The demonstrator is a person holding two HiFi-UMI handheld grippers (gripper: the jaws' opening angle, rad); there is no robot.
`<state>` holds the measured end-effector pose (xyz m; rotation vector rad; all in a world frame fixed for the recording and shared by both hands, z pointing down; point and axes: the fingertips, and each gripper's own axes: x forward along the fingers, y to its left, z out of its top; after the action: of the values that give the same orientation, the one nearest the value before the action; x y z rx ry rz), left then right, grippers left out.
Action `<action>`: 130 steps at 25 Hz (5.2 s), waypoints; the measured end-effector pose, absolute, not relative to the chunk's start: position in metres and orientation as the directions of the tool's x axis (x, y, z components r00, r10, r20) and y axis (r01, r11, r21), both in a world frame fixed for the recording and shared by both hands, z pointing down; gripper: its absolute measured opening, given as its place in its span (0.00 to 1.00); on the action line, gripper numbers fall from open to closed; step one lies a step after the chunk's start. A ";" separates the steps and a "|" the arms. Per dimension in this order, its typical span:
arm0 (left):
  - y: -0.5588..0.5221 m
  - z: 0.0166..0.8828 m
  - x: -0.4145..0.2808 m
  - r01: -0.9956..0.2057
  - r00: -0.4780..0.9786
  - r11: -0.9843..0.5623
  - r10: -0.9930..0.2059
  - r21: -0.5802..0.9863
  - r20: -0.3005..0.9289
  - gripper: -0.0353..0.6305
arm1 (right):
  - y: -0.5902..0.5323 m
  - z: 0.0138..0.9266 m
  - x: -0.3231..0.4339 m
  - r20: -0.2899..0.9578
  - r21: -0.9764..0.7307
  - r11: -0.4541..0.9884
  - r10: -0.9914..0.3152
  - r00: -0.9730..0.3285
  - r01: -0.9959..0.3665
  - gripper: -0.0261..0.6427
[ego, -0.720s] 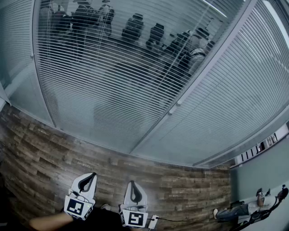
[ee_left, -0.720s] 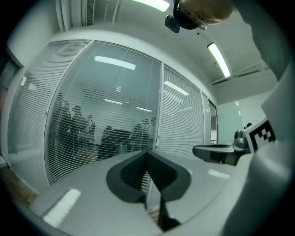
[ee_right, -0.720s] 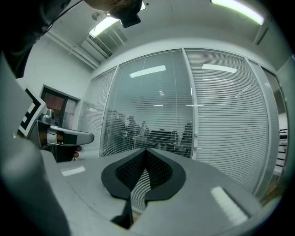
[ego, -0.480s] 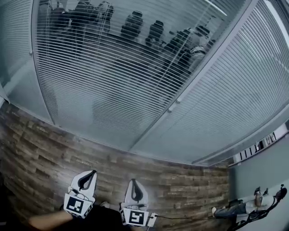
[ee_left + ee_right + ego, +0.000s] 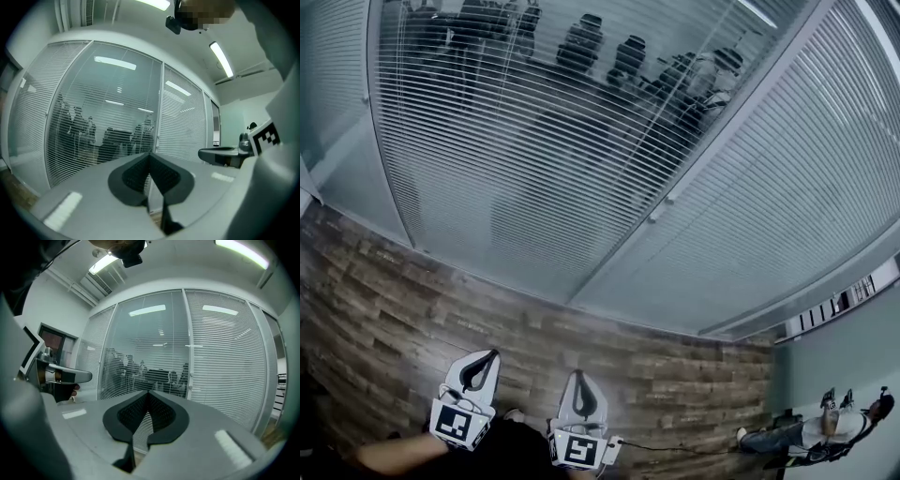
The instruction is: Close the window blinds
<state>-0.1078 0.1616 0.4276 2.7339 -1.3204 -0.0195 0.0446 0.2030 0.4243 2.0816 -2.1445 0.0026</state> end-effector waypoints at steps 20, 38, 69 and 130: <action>0.134 0.488 -0.089 -0.761 0.646 -0.633 -0.759 0.142 0.083 0.06 | 0.178 0.474 0.055 0.131 0.052 0.052 -0.990 -0.045 -0.997 0.05; -0.056 0.460 -0.061 -0.608 0.781 -0.769 -0.624 0.197 -0.023 0.06 | 0.004 0.472 0.110 0.191 0.057 -0.220 -0.955 0.227 -0.974 0.10; -0.147 0.445 0.029 -0.817 0.567 -0.555 -0.823 0.158 0.042 0.06 | -0.205 0.423 0.345 0.148 0.766 -0.085 -0.941 0.304 -0.637 0.25; -0.156 0.444 0.019 -0.795 0.601 -0.588 -0.796 0.149 0.070 0.06 | -0.201 0.409 0.337 0.169 0.687 -0.109 -0.938 0.303 -0.719 0.27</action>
<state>0.0187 -0.1561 0.4436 2.6613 -1.3333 -0.0058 0.3375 -0.2014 0.4088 1.8863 -1.4746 -0.4068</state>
